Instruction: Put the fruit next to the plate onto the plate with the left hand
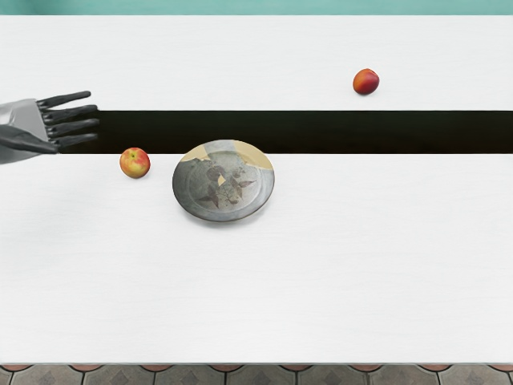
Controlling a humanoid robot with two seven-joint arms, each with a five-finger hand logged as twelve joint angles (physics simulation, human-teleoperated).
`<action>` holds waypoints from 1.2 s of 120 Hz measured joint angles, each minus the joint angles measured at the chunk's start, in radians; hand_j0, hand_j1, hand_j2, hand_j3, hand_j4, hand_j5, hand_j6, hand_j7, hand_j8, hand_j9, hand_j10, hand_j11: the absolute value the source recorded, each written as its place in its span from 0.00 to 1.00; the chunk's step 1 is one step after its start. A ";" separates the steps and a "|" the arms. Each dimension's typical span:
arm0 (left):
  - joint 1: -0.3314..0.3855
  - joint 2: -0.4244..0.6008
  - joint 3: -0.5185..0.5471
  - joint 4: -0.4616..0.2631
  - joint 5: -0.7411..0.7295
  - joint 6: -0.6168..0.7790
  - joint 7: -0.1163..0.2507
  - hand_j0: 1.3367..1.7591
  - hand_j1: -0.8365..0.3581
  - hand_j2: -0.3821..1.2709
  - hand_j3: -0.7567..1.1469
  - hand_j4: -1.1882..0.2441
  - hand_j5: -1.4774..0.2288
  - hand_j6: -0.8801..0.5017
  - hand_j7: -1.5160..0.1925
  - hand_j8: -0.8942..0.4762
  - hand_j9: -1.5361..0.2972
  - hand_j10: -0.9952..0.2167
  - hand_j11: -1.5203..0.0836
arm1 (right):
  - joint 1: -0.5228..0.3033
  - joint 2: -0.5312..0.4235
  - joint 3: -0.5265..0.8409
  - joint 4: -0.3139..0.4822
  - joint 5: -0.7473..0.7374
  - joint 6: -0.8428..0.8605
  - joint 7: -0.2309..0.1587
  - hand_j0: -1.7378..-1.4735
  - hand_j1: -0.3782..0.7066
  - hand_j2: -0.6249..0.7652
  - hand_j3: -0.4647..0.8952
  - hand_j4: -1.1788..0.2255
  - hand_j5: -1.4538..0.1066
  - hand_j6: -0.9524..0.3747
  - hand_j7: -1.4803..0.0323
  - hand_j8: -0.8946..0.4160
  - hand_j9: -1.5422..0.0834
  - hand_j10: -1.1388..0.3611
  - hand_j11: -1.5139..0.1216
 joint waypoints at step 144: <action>-0.382 -0.361 0.021 -0.138 0.990 0.481 0.470 0.76 0.99 0.23 0.40 0.82 0.86 0.63 0.88 0.65 0.83 0.82 0.94 | 0.000 0.000 0.001 0.008 0.000 0.000 0.001 0.30 0.05 0.45 0.34 0.83 0.92 0.70 0.96 0.67 0.93 0.75 0.91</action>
